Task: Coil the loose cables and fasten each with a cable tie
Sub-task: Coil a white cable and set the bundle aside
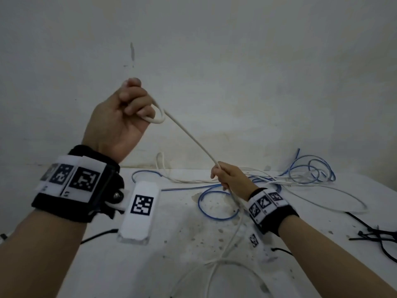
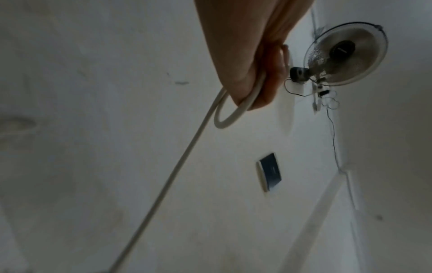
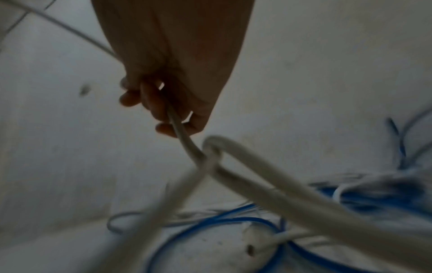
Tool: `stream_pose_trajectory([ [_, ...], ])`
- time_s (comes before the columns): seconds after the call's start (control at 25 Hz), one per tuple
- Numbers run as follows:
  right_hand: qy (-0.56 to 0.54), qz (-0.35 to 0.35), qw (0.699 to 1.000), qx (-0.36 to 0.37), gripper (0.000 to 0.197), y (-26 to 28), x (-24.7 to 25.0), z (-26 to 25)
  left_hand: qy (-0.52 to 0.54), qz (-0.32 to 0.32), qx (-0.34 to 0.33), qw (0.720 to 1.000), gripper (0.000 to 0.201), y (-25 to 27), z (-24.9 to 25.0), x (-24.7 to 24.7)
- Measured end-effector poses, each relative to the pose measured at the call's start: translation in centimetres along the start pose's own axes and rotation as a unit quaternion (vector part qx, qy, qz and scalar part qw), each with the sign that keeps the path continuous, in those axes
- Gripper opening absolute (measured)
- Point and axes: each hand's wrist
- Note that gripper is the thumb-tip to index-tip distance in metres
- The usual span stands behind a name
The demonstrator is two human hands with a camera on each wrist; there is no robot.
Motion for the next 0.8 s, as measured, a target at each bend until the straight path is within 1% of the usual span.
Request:
stream_pose_trajectory([
  [0.04,0.069,-0.008,0.998,0.004,0.025,0.2,0.0,0.3,-0.061,0.036,-0.008,0.997,0.027,-0.2,0.4,0.4],
  [0.08,0.157,-0.027,0.987,0.015,0.022,0.4,0.0,0.4,-0.128,0.073,-0.015,0.989,0.035,-0.3,0.3,0.8],
  [0.12,0.247,-0.061,0.967,0.034,0.024,0.6,-0.3,0.2,-0.194,0.109,-0.017,0.975,0.042,-0.5,0.0,1.2],
  [0.16,0.336,-0.09,0.935,0.074,0.029,0.9,-0.8,0.1,-0.245,0.134,-0.007,0.96,0.046,-0.7,-0.6,1.6],
  [0.2,0.407,-0.099,0.895,0.157,0.034,1.1,-1.3,-0.1,-0.291,0.155,0.008,0.944,0.046,-1.1,-1.5,2.2],
  [0.24,0.446,-0.098,0.848,0.267,0.037,1.2,-1.8,-0.3,-0.336,0.165,0.024,0.927,0.043,-1.2,-2.5,2.7],
  [0.28,0.473,-0.114,0.805,0.339,0.036,1.4,-2.5,-0.6,-0.385,0.162,0.041,0.908,0.041,-1.3,-3.7,3.4],
  [0.32,0.48,-0.144,0.778,0.38,0.033,1.6,-3.1,-1.2,-0.446,0.142,0.056,0.882,0.04,-1.1,-5.0,3.8],
  [0.36,0.475,-0.156,0.759,0.418,0.027,1.5,-3.7,-1.6,-0.514,0.111,0.071,0.847,0.039,-0.7,-6.3,4.1],
  [0.4,0.467,-0.16,0.749,0.443,0.023,1.4,-4.1,-2.1,-0.575,0.076,0.083,0.81,0.037,-0.2,-7.5,4.4],
  [0.44,0.458,-0.148,0.745,0.462,0.021,1.4,-4.3,-3.0,-0.62,0.045,0.096,0.777,0.035,0.5,-8.5,4.4],
  [0.48,0.45,-0.129,0.75,0.467,0.022,1.4,-4.2,-3.9,-0.645,0.022,0.11,0.756,0.033,1.2,-9.3,4.3],
  [0.52,0.444,-0.1,0.755,0.471,0.023,1.3,-4.1,-4.7,-0.653,0.006,0.126,0.747,0.033,1.8,-9.8,3.8],
  [0.56,0.446,-0.071,0.759,0.469,0.022,1.2,-4.0,-5.4,-0.645,-0.002,0.14,0.752,0.035,2.3,-10.1,3.2],
  [0.6,0.451,-0.049,0.764,0.459,0.021,1.2,-3.8,-6.1,-0.625,-0.008,0.155,0.765,0.04,2.5,-10.2,2.8],
  [0.64,0.449,-0.034,0.775,0.444,0.019,1.1,-3.6,-6.6,-0.592,-0.013,0.173,0.787,0.047,2.7,-10.2,2.5],
  [0.68,0.432,-0.014,0.793,0.43,0.019,0.9,-3.2,-6.9,-0.534,-0.01,0.199,0.822,0.053,2.6,-10.3,2.4],
  [0.72,0.402,0.012,0.818,0.412,0.022,0.7,-2.6,-7.4,-0.457,0.006,0.228,0.86,0.054,2.5,-10.3,2.3],
  [0.76,0.366,0.04,0.844,0.39,0.027,0.4,-2.0,-8.0,-0.395,0.018,0.246,0.885,0.052,2.4,-10.4,2.4],
  [0.8,0.338,0.058,0.866,0.364,0.032,0.1,-1.5,-8.5,-0.354,0.024,0.253,0.9,0.048,2.5,-10.7,2.5],
])
Point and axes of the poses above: each hand's wrist, its own y-axis away from the middle knuckle, its own x-axis out of the back of the hand, z = x × y, and after that the axes turned 14 degrees about -y, right-handed
